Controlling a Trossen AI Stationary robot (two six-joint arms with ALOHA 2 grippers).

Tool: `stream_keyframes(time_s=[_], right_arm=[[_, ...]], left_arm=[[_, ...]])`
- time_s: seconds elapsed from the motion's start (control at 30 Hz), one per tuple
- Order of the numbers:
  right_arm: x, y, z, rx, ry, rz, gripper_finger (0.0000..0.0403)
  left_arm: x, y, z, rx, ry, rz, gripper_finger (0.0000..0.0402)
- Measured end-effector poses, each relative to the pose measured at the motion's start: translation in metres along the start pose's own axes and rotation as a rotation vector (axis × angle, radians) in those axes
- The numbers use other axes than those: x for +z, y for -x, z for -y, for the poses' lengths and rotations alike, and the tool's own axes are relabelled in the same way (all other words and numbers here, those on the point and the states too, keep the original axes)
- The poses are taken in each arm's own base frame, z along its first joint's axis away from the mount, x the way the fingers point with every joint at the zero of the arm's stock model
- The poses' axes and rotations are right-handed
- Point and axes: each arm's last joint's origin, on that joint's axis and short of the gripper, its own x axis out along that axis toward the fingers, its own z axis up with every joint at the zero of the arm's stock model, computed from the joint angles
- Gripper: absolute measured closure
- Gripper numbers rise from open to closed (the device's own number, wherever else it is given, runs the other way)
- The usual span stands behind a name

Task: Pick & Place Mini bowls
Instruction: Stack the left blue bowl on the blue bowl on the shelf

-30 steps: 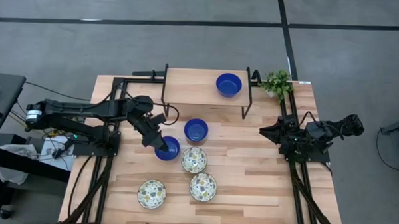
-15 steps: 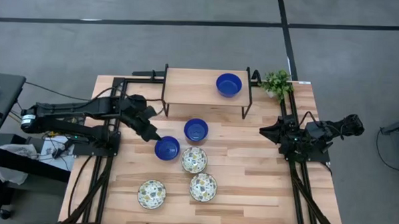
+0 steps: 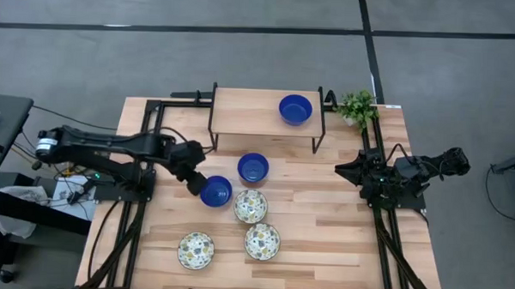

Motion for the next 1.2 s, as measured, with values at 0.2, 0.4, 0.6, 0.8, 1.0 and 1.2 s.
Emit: stream_keyframes(time_s=[0.2, 0.4, 0.6, 0.8, 1.0, 1.2], right_arm=[[0.000, 0.000, 0.000, -0.001, -0.001, 0.000, 0.0327], [0.000, 0.000, 0.000, -0.001, -0.001, 0.000, 0.0327], [0.000, 0.000, 0.000, -0.001, -0.001, 0.001, 0.0327], [0.000, 0.000, 0.000, -0.001, -0.001, 0.000, 0.0327], [0.000, 0.000, 0.000, -0.001, -0.001, 0.001, 0.0327], [0.000, 0.000, 0.000, -0.001, -0.001, 0.001, 0.0327]], left_arm=[[0.003, -0.018, 0.000, 0.064, -0.011, -0.067, 0.0270], [0.002, -0.022, -0.003, 0.105, -0.006, -0.089, 0.0270], [0.002, -0.021, -0.003, 0.107, -0.007, -0.081, 0.0270], [0.003, -0.022, -0.002, 0.102, -0.015, -0.076, 0.0270], [0.003, -0.022, -0.002, 0.098, -0.016, -0.072, 0.0270], [0.004, -0.022, -0.002, 0.096, -0.016, -0.070, 0.0270]])
